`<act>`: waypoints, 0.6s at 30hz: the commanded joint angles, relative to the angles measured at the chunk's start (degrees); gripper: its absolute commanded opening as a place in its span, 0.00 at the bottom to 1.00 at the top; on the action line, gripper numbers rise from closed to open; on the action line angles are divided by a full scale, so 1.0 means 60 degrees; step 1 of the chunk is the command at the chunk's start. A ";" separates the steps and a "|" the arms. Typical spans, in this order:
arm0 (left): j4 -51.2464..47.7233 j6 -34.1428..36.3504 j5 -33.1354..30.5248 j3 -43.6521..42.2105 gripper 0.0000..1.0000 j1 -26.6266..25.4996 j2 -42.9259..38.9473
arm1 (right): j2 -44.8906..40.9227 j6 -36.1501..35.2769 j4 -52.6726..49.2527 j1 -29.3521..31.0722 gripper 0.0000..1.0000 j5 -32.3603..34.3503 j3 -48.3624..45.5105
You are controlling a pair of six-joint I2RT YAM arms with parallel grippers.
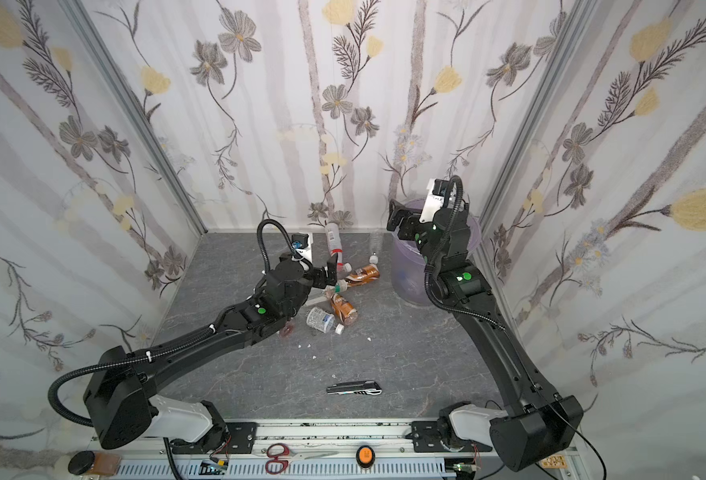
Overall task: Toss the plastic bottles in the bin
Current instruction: 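Close the left gripper on the yellow-labelled tea bottle while right gripper withdraws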
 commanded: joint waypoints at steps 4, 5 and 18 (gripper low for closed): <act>-0.2184 -0.3815 0.1869 -0.0503 1.00 0.1898 -0.0568 | 0.0646 -0.0133 0.0128 0.1104 1.00 -0.0206 -0.0251; -0.2378 -0.4264 0.2224 -0.0666 1.00 0.2282 -0.0651 | 0.0726 -0.0186 0.0101 0.1244 1.00 -0.0187 -0.0273; -0.3782 -0.6495 0.4748 -0.2970 1.00 0.5701 -0.1703 | 0.2064 -0.1415 -0.0219 0.3003 1.00 0.0820 -0.0286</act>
